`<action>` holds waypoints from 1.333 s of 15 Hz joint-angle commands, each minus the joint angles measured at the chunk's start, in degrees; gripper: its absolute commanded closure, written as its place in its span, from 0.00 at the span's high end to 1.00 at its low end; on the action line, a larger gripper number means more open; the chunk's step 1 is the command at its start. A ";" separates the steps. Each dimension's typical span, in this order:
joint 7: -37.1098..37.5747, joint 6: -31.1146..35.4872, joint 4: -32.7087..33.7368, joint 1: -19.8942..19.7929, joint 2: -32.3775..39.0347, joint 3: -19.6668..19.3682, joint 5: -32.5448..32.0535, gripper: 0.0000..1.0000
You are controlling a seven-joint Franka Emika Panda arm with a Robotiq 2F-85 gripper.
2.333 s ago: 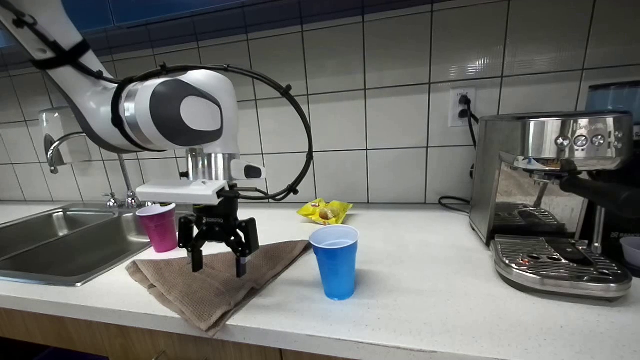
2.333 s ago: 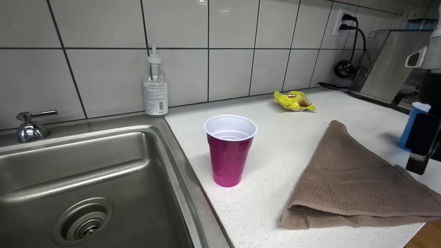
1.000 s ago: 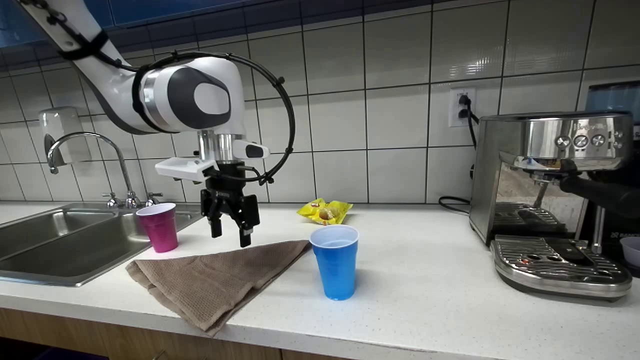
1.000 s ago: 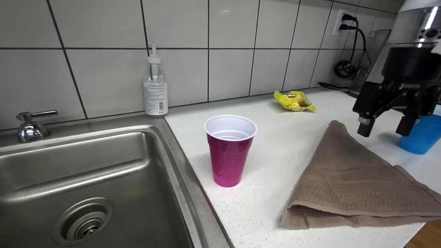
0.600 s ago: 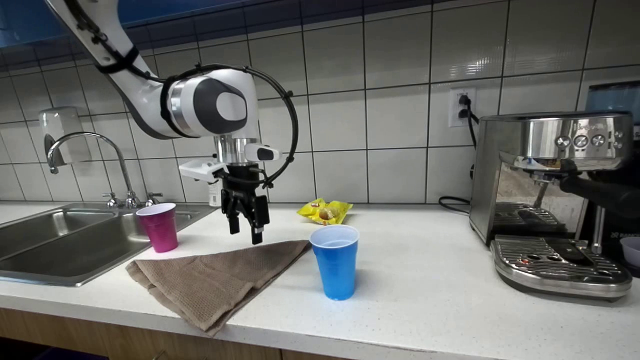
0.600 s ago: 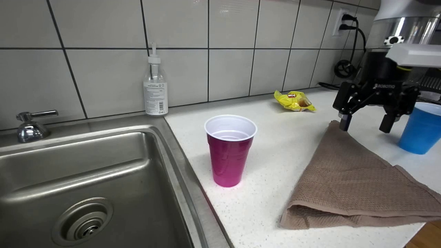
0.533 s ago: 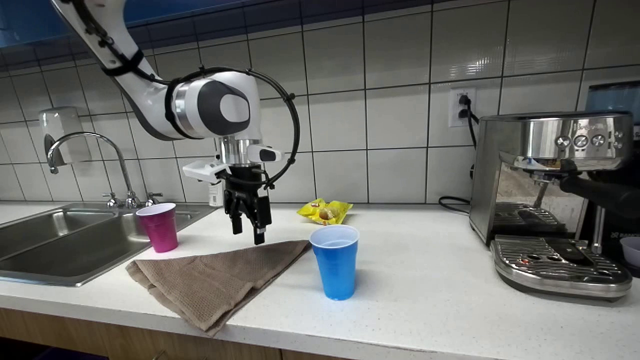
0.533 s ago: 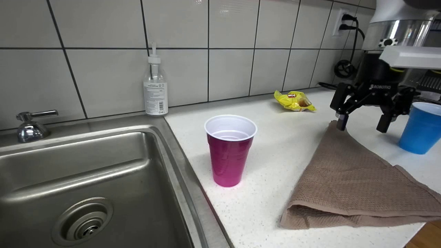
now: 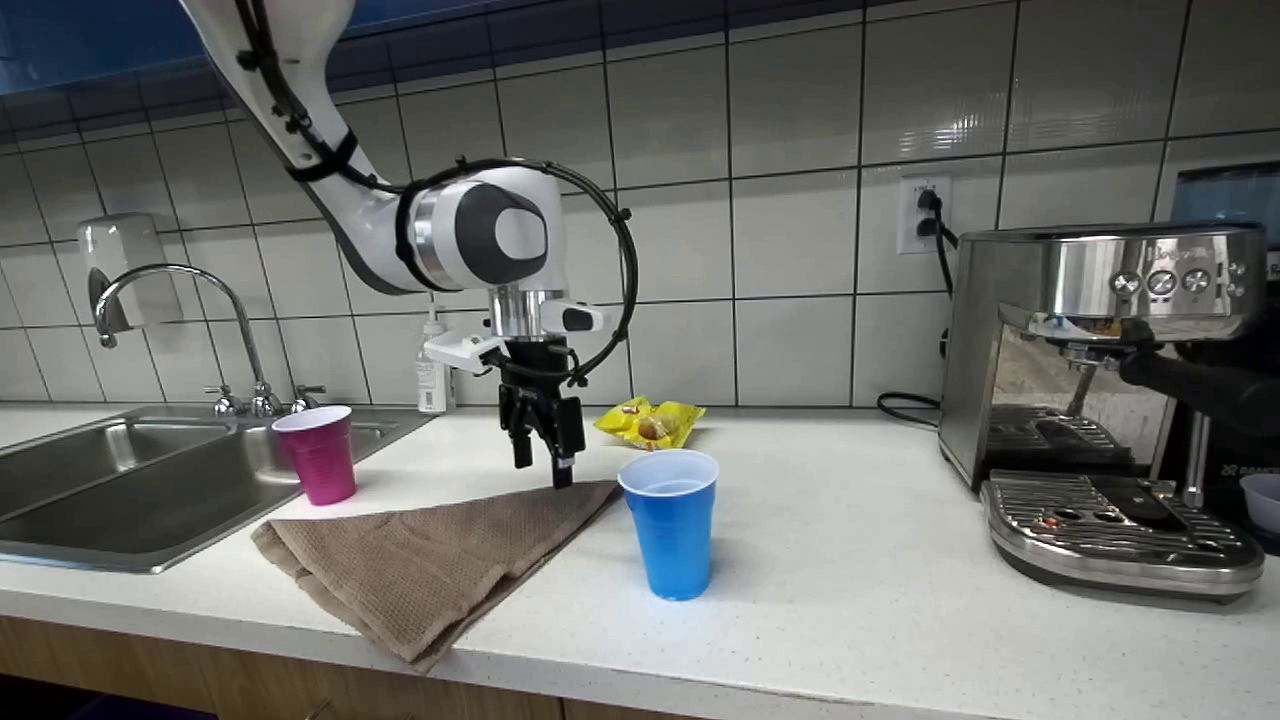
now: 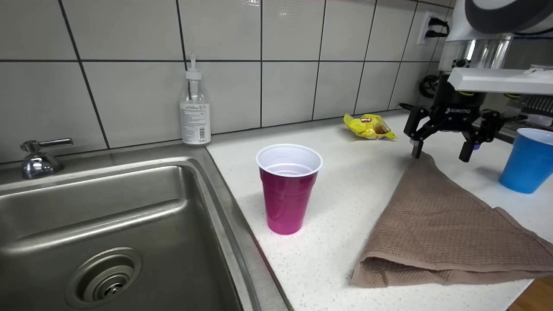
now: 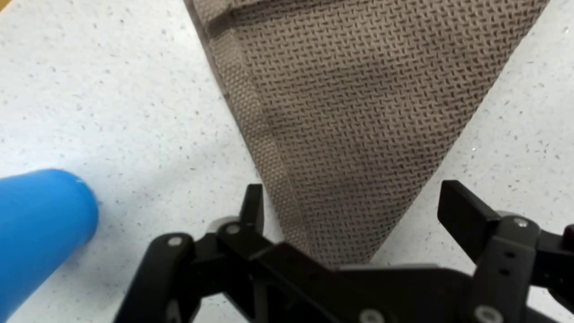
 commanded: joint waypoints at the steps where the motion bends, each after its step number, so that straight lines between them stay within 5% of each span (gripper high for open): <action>1: 1.61 -1.52 4.51 -0.28 3.32 -0.93 -0.65 1.00; 20: 5.21 -2.57 19.22 -0.44 16.54 -4.76 0.32 1.00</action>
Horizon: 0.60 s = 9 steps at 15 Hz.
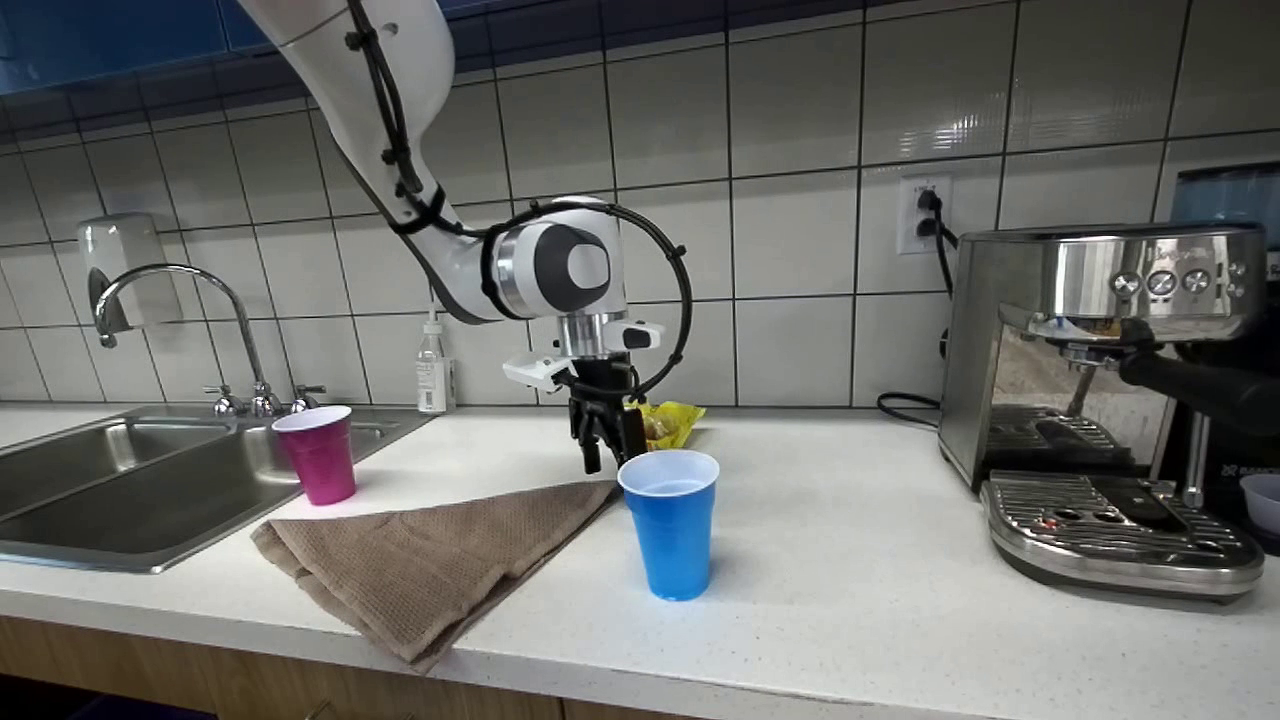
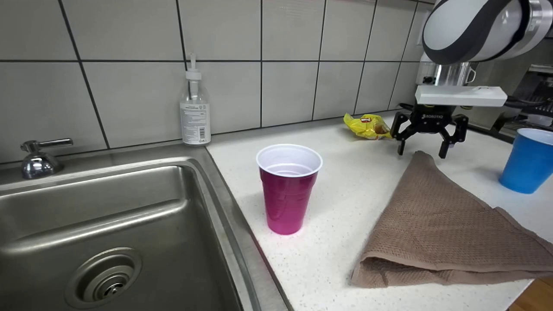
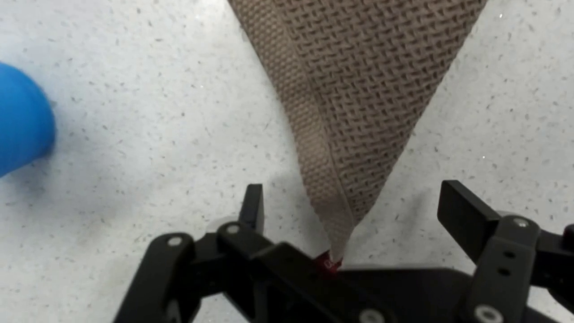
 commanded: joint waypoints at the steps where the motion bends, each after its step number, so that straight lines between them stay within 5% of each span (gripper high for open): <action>1: 2.46 -2.56 4.79 -0.37 2.83 -0.93 0.18 1.00; 9: 3.73 -3.70 8.77 -0.29 5.29 -1.20 0.76 1.00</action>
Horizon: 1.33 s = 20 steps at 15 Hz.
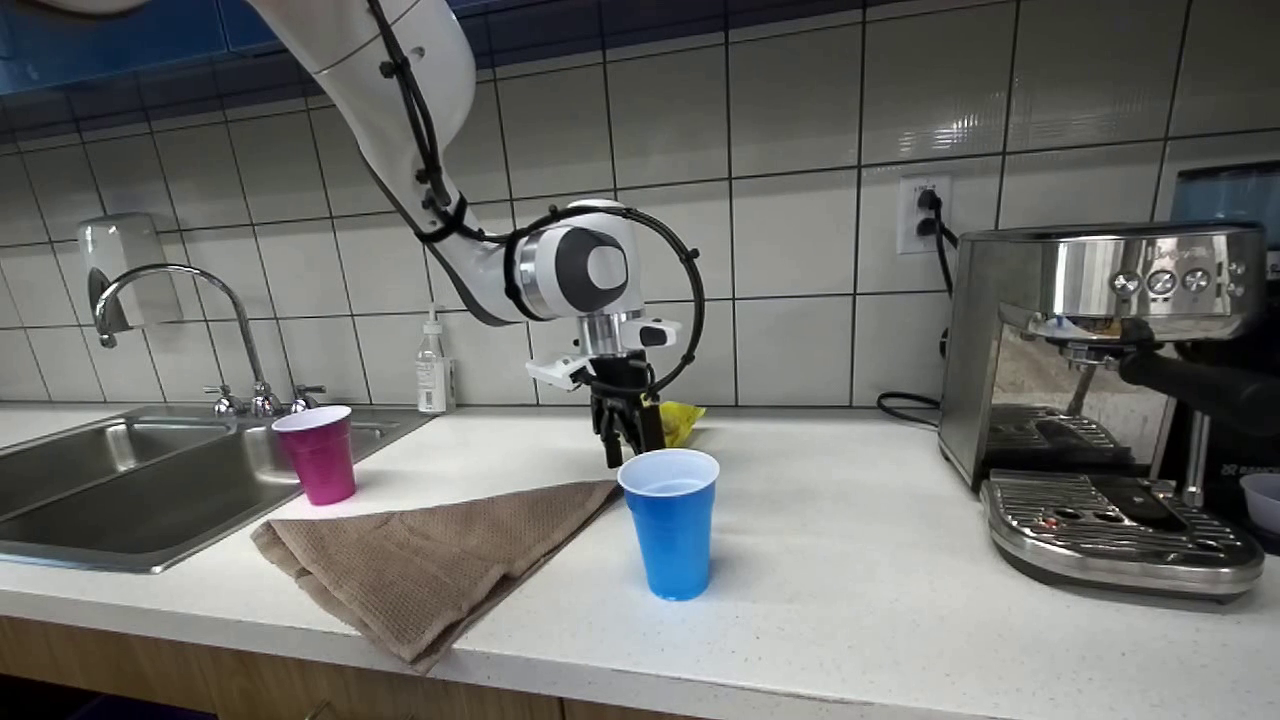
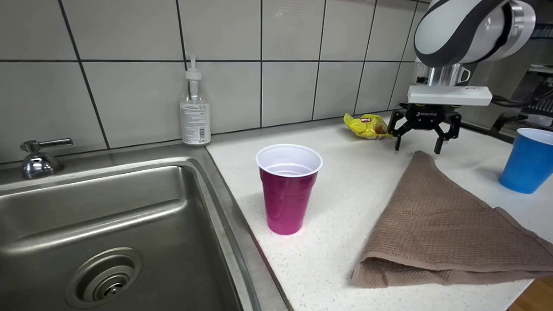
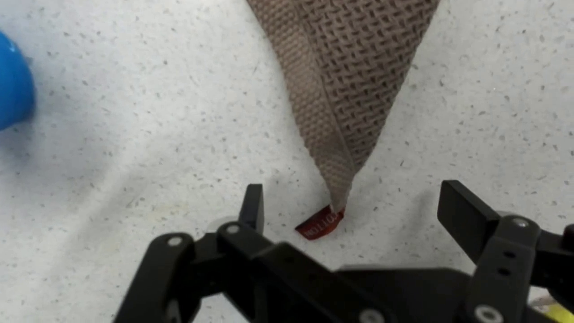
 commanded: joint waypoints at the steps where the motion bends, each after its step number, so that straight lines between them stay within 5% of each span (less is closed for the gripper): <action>1: 1.38 -2.99 3.34 -0.22 1.41 0.13 0.55 1.00; 14: 2.03 -4.22 2.86 -0.29 1.58 -0.44 0.28 1.00; 15: 2.03 -4.07 2.76 -0.26 1.60 -0.49 0.25 0.95; 16: 1.98 -4.05 2.77 -0.29 1.63 -0.48 0.31 0.74; 18: 1.99 -4.06 2.81 -0.28 1.63 -0.53 0.28 0.69; 20: 1.98 -4.08 2.80 -0.26 1.63 -0.55 0.25 0.53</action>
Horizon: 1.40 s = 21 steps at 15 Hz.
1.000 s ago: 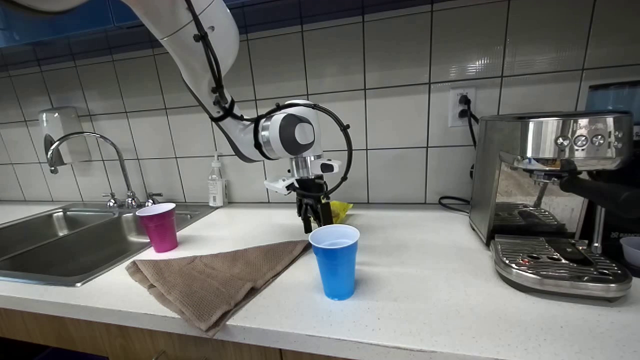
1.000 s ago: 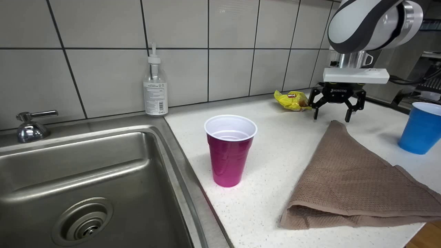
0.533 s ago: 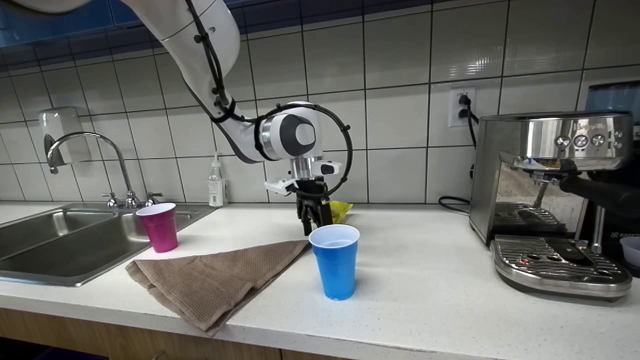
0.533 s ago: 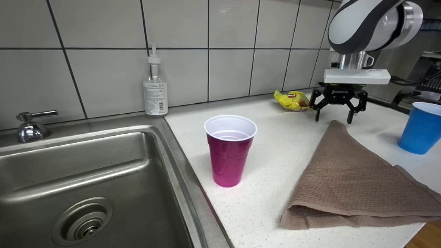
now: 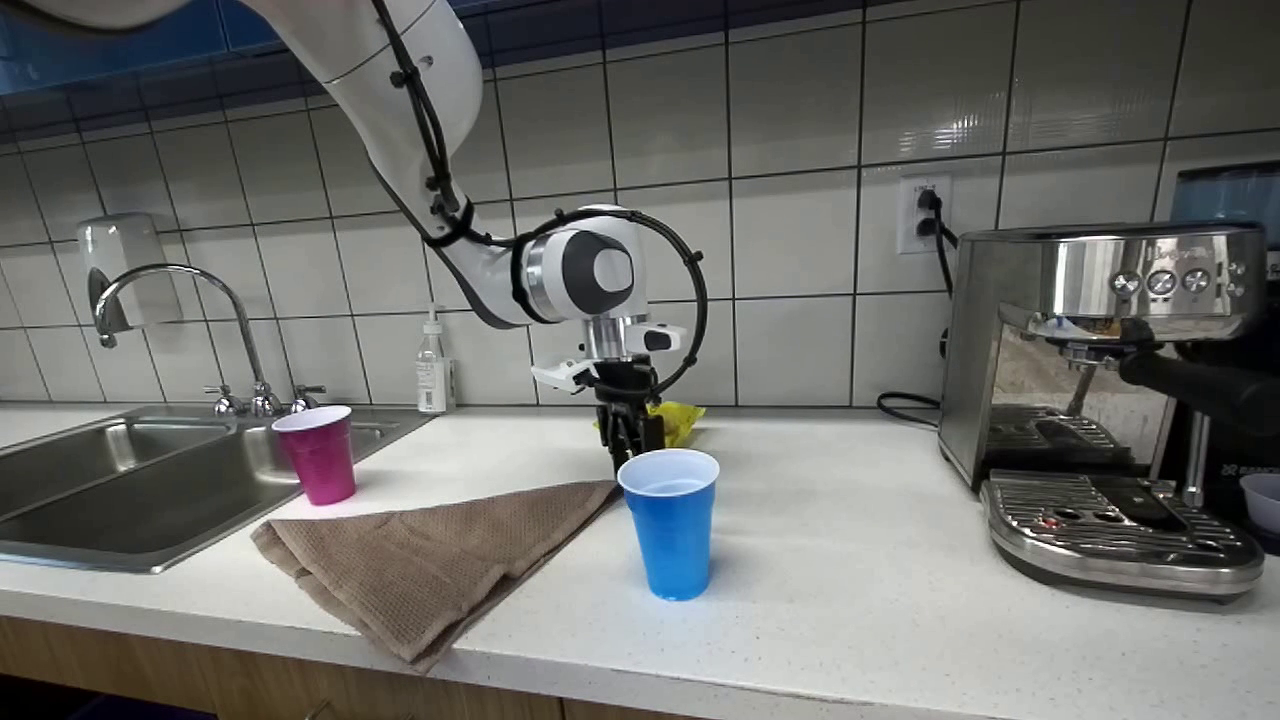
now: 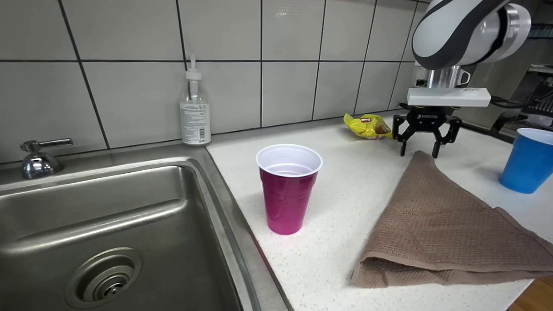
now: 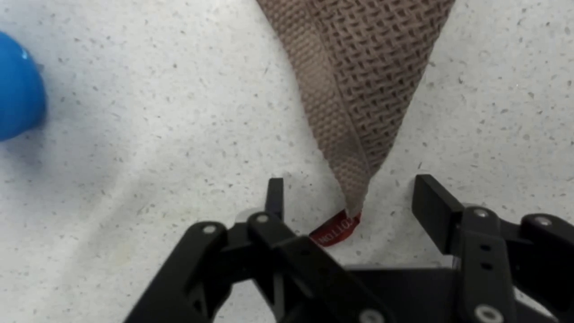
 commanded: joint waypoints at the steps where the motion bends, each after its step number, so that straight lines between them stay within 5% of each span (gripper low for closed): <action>1: 1.07 -1.96 1.36 -0.26 0.35 0.02 0.24 0.44; 7: 0.96 -2.12 1.32 -0.25 0.38 0.05 0.18 0.01; 21: -0.22 -0.67 -0.75 -0.87 -3.32 -0.02 0.39 0.01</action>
